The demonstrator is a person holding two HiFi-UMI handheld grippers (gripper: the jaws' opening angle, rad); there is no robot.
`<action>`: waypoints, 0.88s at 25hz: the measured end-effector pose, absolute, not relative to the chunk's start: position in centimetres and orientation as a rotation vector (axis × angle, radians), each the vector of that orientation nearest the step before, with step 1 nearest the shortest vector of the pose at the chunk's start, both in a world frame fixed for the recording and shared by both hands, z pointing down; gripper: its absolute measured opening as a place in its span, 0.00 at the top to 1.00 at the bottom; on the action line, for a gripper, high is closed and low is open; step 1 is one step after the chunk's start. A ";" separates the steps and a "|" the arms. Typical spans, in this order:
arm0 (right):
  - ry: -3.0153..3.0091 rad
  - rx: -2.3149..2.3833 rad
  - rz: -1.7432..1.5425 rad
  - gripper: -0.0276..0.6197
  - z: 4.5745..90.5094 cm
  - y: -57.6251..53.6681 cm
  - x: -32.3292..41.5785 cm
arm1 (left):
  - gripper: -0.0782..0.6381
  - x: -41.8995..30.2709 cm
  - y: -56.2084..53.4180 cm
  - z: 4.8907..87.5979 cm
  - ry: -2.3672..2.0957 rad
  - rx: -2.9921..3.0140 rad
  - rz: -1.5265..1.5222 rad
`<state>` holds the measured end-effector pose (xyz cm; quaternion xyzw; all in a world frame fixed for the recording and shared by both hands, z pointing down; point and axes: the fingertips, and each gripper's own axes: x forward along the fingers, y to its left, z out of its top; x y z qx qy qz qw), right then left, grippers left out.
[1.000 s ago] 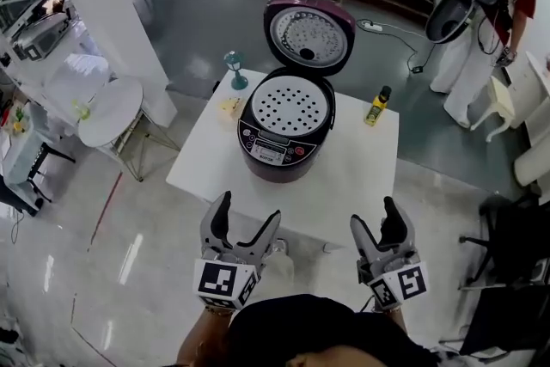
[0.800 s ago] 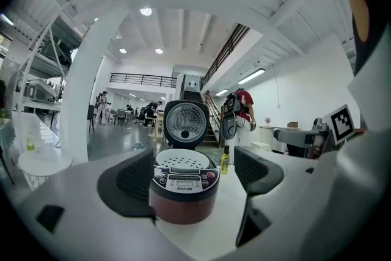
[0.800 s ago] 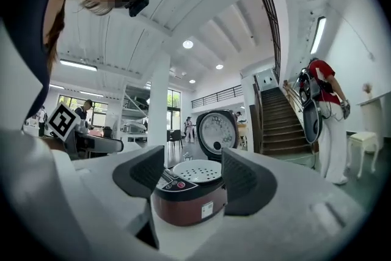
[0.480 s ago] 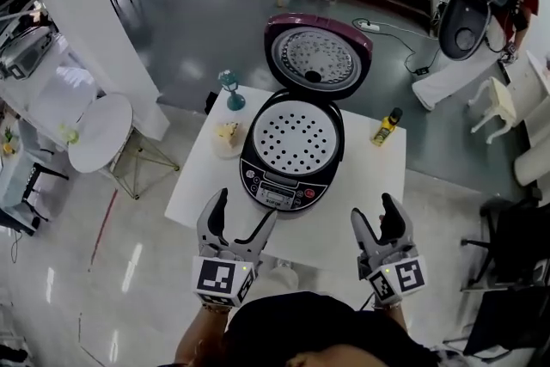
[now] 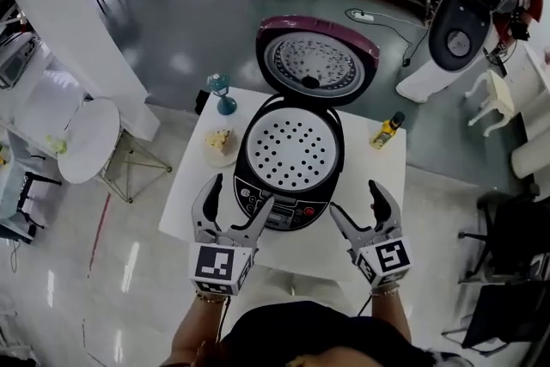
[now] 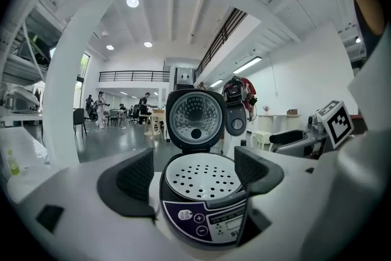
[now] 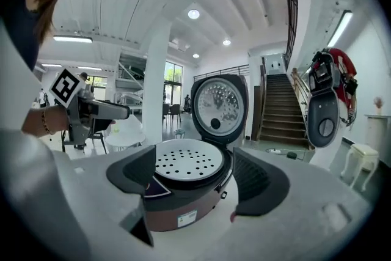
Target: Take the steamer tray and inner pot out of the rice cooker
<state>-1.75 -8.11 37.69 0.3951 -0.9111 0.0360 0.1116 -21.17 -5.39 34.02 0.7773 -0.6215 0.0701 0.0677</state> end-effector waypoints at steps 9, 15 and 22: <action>-2.447 1.174 0.038 0.37 40.8 -14.8 -2.9 | 0.34 -22.5 -11.4 38.1 -1.842 2.250 0.446; -2.415 1.133 0.052 0.37 41.4 -18.3 -3.5 | 0.34 -22.5 -14.4 41.1 -1.784 2.181 0.607; -2.361 1.043 0.077 0.37 43.8 -21.5 -4.3 | 0.34 -22.4 -17.4 43.7 -1.707 2.135 0.696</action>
